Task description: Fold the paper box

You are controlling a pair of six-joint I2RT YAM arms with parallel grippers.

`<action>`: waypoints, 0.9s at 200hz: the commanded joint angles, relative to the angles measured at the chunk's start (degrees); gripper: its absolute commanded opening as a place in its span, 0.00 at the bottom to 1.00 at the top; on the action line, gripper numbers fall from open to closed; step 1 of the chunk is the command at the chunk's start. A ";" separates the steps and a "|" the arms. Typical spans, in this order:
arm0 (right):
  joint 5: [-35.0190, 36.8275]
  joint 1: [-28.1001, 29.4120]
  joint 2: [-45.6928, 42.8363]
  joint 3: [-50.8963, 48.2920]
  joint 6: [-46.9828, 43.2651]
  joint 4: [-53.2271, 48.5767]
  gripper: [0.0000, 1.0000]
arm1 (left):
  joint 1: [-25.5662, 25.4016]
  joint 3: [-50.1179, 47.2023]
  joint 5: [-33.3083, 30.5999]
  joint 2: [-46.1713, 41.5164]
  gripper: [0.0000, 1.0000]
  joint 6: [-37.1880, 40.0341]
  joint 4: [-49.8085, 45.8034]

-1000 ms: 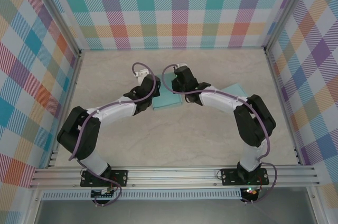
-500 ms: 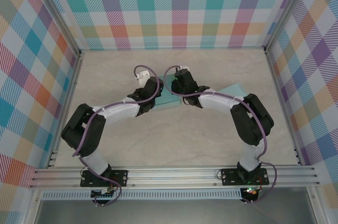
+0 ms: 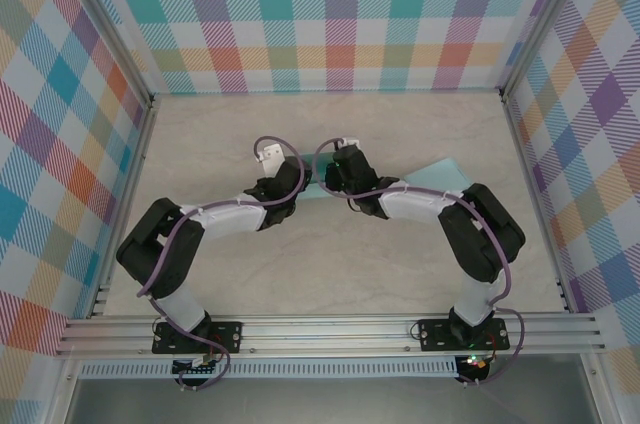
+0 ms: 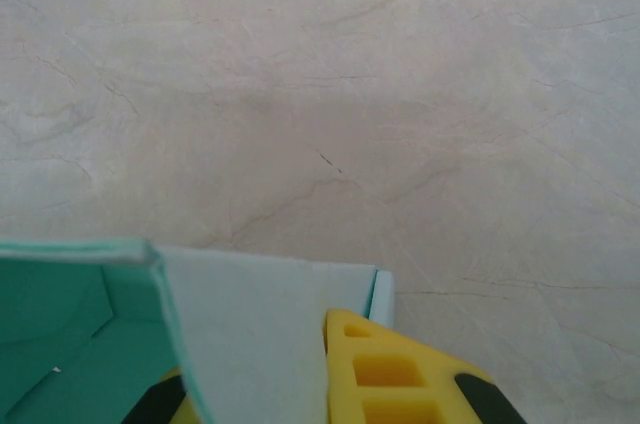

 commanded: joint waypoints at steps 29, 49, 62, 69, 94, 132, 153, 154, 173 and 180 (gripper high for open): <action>-1.02 1.76 -1.06 -5.87 -1.50 -1.42 0.09 | -0.56 -5.85 0.27 -5.19 0.16 -2.61 -2.73; -0.01 2.54 -1.05 -7.56 -2.31 -0.02 0.09 | -0.61 -8.10 1.09 -7.85 0.30 -3.69 -2.83; 0.69 3.18 -0.73 -8.58 -3.06 0.95 0.09 | -0.61 -9.31 1.85 -9.44 0.38 -4.08 -2.87; 1.28 3.49 -0.45 -9.08 -3.41 1.53 0.09 | -0.69 -9.98 2.31 -10.38 0.42 -4.18 -3.05; 2.96 3.92 -0.17 -10.58 -3.48 2.53 0.09 | -1.09 -11.91 3.49 -14.14 0.54 -4.32 -4.75; 3.83 4.14 -0.48 -11.67 -3.29 2.87 0.09 | -2.62 -13.14 3.46 -22.80 0.72 -3.53 -10.81; 4.03 4.27 -0.56 -11.63 -3.59 2.73 0.09 | -3.49 -13.89 4.46 -27.68 0.85 -3.45 -13.81; 3.98 4.27 -0.57 -11.63 -3.61 2.69 0.09 | -3.54 -13.91 4.49 -27.93 0.85 -3.47 -13.99; 4.20 4.58 -0.62 -11.20 -4.16 2.21 0.11 | -4.12 -14.70 4.78 -31.62 0.93 -5.42 -17.26; 4.45 4.63 -0.50 -11.03 -4.25 2.03 0.11 | -4.29 -15.02 4.74 -33.04 0.94 -6.26 -18.31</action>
